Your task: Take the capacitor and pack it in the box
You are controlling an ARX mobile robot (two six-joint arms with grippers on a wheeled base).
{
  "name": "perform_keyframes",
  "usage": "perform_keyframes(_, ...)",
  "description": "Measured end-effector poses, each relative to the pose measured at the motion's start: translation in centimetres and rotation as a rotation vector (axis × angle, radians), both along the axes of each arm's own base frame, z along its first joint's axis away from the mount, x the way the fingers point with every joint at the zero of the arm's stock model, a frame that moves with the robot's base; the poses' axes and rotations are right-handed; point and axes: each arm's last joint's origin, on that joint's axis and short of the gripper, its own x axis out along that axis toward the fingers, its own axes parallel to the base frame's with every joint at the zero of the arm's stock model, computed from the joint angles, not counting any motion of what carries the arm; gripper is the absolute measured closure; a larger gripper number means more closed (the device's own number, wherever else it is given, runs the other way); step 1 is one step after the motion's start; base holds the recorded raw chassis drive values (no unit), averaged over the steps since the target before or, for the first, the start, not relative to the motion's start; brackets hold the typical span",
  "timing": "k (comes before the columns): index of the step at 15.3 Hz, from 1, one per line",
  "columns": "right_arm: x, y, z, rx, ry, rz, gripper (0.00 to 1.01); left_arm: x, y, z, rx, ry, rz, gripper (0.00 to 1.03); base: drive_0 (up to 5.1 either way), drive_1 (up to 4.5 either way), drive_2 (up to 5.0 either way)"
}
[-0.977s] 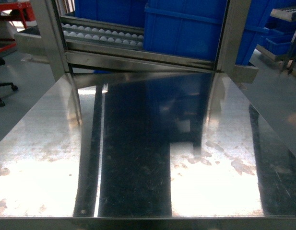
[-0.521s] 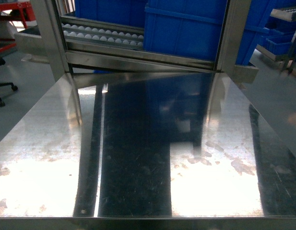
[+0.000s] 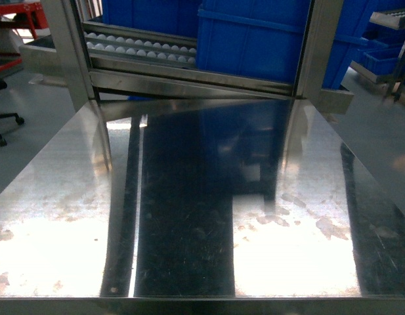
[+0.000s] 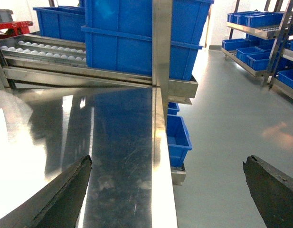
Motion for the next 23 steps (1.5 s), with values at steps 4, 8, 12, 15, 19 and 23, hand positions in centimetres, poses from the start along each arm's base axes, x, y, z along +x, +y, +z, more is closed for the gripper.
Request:
perform_keyframes(4,0.0,0.0,0.01,0.0,-0.001,0.001,0.03,-1.09,0.01,-0.16,0.0,0.005,0.003,0.59,0.0,0.0,0.0)
perform_keyframes(8,0.0,0.0,0.0,0.0,0.0,0.0,0.03,-1.06,0.0,-0.37,0.0,0.017,0.0,0.59,0.0,0.0,0.0)
perform_keyframes(12,0.0,0.0,0.0,0.0,0.0,0.0,0.03,-1.06,0.01,-0.37,0.0,0.017,0.001,0.59,0.0,0.0,0.0)
perform_keyframes(15,0.0,0.0,0.0,0.0,0.0,0.0,0.03,-1.06,0.0,-0.37,0.0,0.017,0.0,0.59,0.0,0.0,0.0)
perform_keyframes(19,0.0,0.0,0.0,0.0,0.0,0.0,0.03,-1.06,0.0,-0.37,0.0,0.017,0.0,0.59,0.0,0.0,0.0)
perform_keyframes(23,0.0,0.0,0.0,0.0,0.0,0.0,0.03,-1.06,0.0,-0.37,0.0,0.017,0.0,0.59,0.0,0.0,0.0)
